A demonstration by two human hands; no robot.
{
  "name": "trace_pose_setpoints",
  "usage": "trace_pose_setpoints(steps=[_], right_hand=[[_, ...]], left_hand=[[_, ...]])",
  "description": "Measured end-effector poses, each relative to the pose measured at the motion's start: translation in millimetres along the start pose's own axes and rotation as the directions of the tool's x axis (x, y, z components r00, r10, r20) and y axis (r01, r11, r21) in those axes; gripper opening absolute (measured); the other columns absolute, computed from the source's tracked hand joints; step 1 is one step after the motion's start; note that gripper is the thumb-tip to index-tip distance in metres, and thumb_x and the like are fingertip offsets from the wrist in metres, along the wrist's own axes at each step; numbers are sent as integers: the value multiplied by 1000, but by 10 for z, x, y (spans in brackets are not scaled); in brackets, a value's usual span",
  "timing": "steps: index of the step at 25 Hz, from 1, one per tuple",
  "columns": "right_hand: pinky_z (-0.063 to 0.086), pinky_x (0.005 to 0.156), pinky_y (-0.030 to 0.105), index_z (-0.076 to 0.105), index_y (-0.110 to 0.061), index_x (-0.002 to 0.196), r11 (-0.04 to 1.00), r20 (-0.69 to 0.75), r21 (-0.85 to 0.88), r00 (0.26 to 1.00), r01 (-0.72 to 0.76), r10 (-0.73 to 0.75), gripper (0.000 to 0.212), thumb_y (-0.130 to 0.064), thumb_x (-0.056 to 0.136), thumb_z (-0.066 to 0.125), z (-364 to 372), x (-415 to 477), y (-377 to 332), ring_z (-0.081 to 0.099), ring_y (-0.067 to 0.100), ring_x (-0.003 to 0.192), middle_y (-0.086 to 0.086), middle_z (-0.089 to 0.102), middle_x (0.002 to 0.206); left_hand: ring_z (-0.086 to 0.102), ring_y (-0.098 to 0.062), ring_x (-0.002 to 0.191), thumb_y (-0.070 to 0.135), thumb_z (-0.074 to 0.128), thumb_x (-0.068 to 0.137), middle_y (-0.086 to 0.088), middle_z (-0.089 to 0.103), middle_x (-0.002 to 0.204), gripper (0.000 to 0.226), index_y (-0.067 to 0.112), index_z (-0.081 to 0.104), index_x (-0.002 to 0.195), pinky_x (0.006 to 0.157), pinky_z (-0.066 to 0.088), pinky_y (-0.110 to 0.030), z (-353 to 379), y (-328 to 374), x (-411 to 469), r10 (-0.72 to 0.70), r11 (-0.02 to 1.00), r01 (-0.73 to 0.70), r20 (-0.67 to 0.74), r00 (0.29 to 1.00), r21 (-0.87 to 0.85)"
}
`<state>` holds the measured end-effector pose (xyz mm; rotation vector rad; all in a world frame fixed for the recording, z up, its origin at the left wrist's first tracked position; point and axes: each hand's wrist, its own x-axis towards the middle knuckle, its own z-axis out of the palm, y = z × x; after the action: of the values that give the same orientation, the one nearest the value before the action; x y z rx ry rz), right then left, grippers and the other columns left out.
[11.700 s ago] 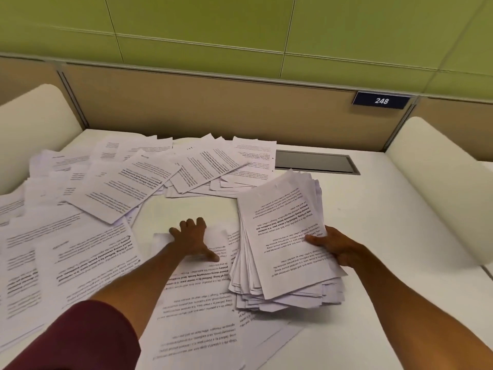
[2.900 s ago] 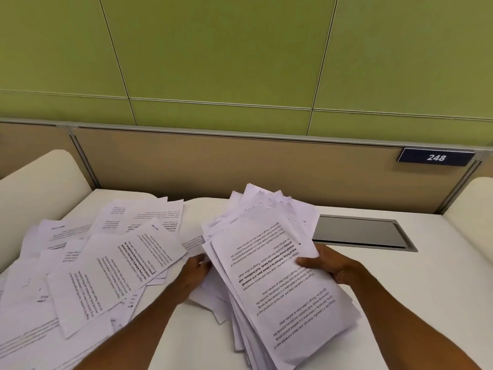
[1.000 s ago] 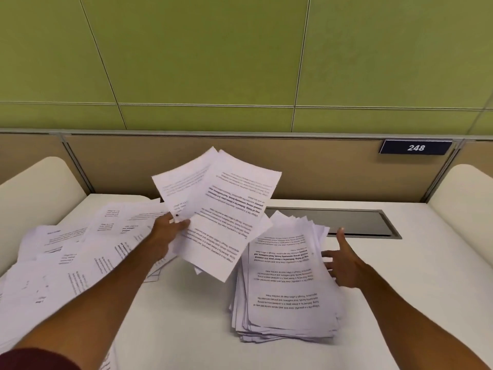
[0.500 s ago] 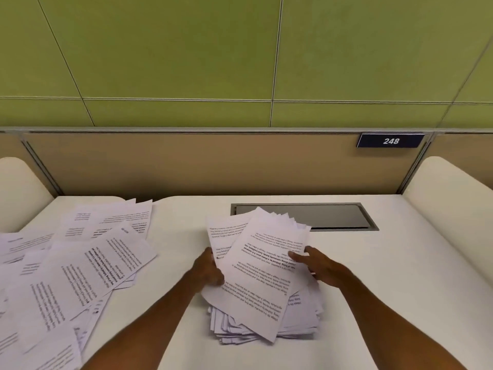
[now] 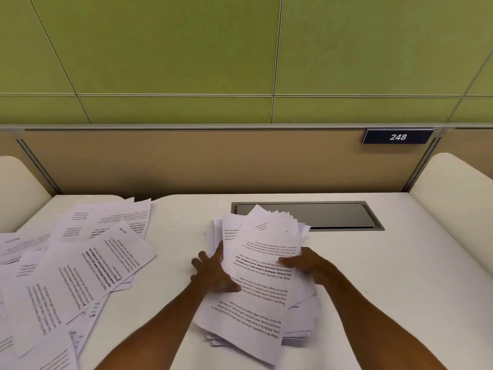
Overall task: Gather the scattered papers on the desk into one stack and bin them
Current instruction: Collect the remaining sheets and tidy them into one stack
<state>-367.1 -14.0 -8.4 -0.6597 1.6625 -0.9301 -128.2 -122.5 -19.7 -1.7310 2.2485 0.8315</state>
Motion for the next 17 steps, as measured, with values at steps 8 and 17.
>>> trace_pose_setpoints(steps=[8,17], right_hand=[[61,68,34,67,-7,108,967,31,137,975,214,-220,32,-1,78,76,8,-66,-108,75,27,88,17,72,112],[61,78,37,73,-24,98,765,-139,136,777,629,-614,23,-16,76,78,38,-272,-1015,74,20,88,2,77,99]], left_hand=[[35,-37,134,48,94,37,-18,28,145,140,28,12,150,104,39,-48,-192,-256,-23,-249,730,121,-96,964,-673],[58,-43,112,-1,77,65,-25,57,127,74,-2,42,130,87,52,-59,-1301,108,-237,167,44,-507,-494,853,-861]])
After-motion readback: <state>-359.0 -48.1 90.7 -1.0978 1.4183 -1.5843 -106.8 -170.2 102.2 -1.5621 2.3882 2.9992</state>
